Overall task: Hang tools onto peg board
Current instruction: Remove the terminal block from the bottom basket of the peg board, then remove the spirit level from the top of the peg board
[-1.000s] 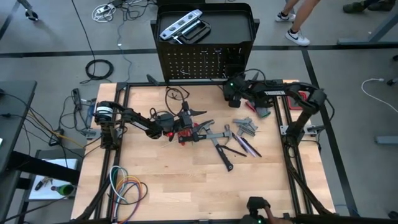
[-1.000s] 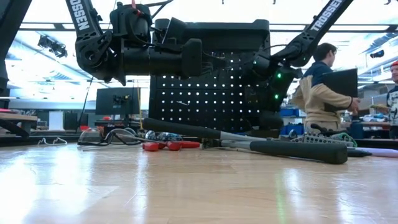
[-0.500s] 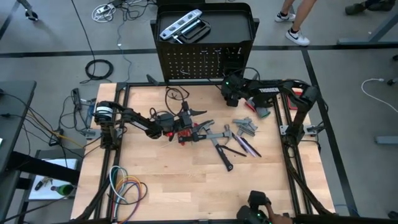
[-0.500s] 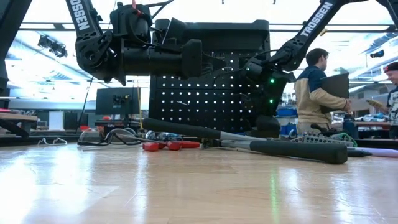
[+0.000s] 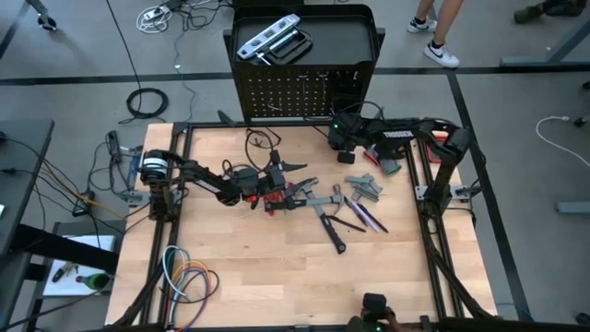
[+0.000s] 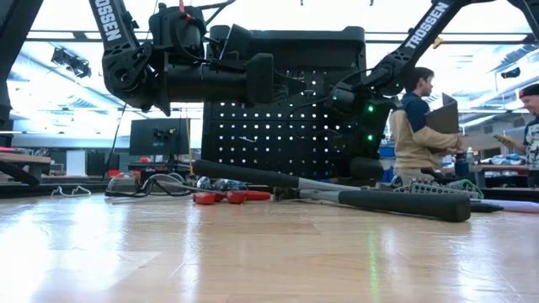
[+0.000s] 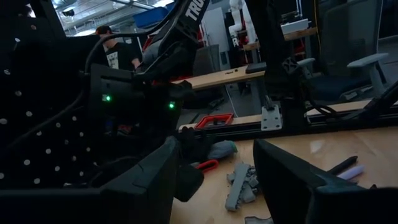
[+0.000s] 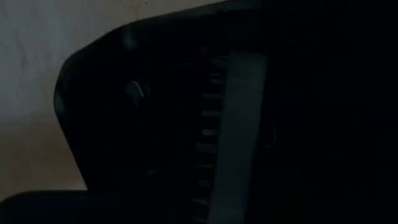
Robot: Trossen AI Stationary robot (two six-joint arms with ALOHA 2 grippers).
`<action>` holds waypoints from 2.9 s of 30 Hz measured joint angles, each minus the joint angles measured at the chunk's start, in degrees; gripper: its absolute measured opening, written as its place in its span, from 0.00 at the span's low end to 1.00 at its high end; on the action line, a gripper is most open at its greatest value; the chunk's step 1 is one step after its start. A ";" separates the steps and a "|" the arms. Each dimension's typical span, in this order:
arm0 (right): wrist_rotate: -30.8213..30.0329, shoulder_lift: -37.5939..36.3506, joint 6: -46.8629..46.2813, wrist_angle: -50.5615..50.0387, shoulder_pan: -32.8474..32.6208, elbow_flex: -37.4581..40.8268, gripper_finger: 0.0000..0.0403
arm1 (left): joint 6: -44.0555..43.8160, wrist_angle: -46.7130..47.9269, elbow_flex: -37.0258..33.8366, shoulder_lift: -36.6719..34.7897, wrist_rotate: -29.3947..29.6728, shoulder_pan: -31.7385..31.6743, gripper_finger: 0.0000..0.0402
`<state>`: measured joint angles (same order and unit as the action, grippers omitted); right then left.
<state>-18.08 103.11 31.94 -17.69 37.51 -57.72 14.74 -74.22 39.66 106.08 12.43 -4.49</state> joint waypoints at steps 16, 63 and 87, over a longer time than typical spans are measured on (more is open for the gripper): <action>-3.62 -6.66 -10.47 -2.68 -2.32 -0.61 0.31 | 0.01 0.61 -0.02 0.00 0.00 0.00 0.51; 2.65 -41.29 -61.89 -19.64 -30.33 20.21 0.72 | 1.60 3.32 -0.02 0.00 2.71 0.06 0.51; -6.13 -32.72 -69.44 5.79 -41.25 24.22 0.64 | -6.03 60.46 18.41 -22.33 0.97 -1.21 0.50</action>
<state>-24.21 70.39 -37.50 -11.90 -3.75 -33.50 8.71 -13.75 58.07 83.75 13.40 -5.70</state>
